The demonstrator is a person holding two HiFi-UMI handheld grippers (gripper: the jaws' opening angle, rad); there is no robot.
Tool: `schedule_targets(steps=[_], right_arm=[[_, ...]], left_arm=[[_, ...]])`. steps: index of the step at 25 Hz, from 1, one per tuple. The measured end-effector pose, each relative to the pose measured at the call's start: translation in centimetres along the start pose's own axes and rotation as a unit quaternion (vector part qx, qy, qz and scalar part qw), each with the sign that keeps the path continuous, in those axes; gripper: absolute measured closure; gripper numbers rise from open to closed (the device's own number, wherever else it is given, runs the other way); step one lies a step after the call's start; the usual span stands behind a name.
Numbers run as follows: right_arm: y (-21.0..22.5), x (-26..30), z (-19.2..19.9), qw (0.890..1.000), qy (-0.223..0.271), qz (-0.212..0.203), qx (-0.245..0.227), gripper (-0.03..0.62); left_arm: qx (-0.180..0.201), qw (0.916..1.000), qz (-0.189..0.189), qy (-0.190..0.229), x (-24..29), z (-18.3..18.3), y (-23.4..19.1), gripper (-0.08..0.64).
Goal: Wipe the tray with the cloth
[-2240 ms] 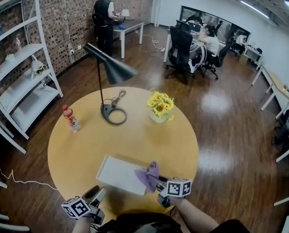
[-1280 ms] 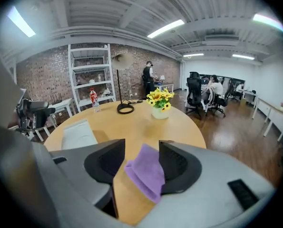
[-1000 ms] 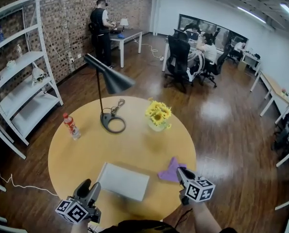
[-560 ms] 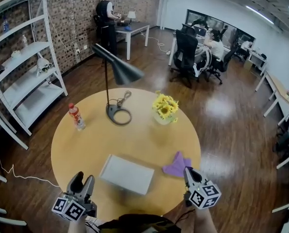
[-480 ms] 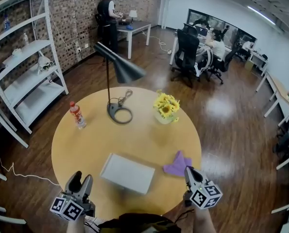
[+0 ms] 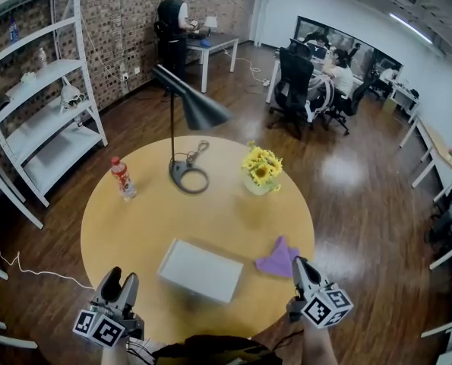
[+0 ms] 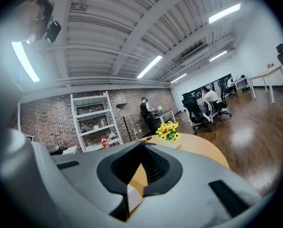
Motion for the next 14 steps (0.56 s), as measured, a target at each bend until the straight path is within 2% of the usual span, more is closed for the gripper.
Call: schedule_targets(steps=[14], right_arm=[[-0.9,0.2,-1.0,0.998,0.020,-0.019,0.050,0.592]], left_arm=[[-0.009,0.9999,0.002,-0.005,-0.7,0.1,0.2,0.327]])
Point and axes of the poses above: the fingertips, and each gripper's own axes: x forward along the fingers, y to its right, z out of its underside, the point moved 2 cm from there along -x, backward along the fingers, and after that the axes turned 15 degrees about y, right-handed, at the moved point
